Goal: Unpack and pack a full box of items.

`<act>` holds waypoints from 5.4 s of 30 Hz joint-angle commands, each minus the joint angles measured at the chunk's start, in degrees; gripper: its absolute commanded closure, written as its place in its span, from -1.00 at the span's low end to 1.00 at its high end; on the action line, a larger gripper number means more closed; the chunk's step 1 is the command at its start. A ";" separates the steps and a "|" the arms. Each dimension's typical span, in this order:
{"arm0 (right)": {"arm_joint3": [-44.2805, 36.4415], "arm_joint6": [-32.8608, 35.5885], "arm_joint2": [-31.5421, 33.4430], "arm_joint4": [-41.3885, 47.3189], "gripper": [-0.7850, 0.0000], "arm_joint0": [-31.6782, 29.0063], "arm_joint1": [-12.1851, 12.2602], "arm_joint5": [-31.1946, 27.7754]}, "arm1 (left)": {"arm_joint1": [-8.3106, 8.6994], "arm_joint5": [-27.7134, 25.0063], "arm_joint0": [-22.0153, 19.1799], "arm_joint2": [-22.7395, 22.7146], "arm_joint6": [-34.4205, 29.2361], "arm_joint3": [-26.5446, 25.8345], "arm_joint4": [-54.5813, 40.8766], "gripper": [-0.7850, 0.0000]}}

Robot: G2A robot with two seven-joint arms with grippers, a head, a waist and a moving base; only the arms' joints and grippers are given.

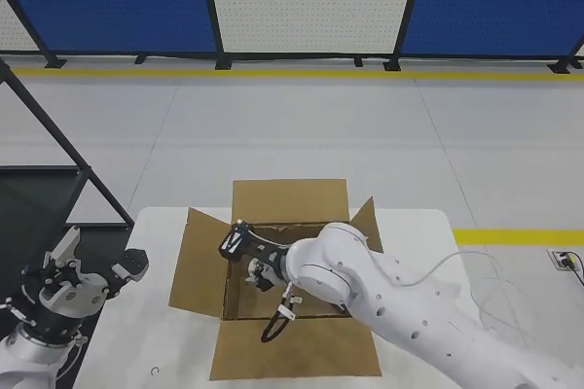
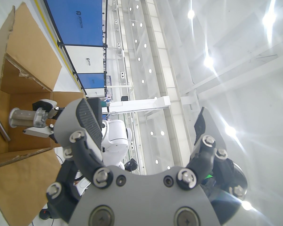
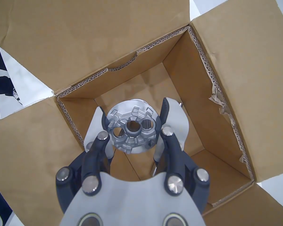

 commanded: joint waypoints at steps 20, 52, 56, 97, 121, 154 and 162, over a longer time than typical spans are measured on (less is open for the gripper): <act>27.84 -4.43 -6.81 7.71 1.00 4.38 -11.88 -1.58 | 0.11 -0.25 0.66 -0.15 -2.25 -0.82 -1.30 -1.00; 59.52 -14.11 -9.05 3.26 0.01 5.68 -27.03 -0.58 | 0.11 -0.25 0.66 -0.15 -2.25 -0.82 -1.30 -1.00; 61.11 -14.50 -8.59 3.12 -1.00 5.79 -27.68 -1.26 | 0.11 -0.25 0.66 -0.15 -2.25 -0.82 -1.30 -1.00; 39.63 -20.68 2.49 -4.32 -1.00 0.28 -15.42 -4.83 | 0.11 -0.25 0.66 -0.15 -2.25 -0.82 -1.30 -1.00; -21.81 -13.77 26.41 -25.21 -1.00 -32.56 -0.70 0.36 | 0.11 -0.25 0.66 -0.15 -2.25 -0.82 -1.30 -1.00; -57.77 -21.47 51.09 -32.31 -1.00 -58.25 3.72 -7.54 | 0.47 0.78 -0.30 2.93 -5.23 -1.14 2.30 -1.00; -57.77 -28.86 67.55 -28.15 -1.00 -73.51 4.67 -7.08 | 0.50 0.88 -0.81 3.33 -5.00 -1.28 2.26 -1.00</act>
